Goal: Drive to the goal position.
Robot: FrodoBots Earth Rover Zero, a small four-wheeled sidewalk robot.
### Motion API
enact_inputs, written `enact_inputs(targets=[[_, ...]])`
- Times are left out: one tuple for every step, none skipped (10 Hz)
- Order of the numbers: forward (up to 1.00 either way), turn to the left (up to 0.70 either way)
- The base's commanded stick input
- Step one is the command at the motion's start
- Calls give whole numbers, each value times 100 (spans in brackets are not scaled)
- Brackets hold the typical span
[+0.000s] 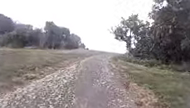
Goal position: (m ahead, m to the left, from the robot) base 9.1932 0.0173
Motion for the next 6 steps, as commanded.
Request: enact_inputs(targets=[[60, 1], [60, 1], [60, 1], [60, 1], [60, 1], [60, 1]])
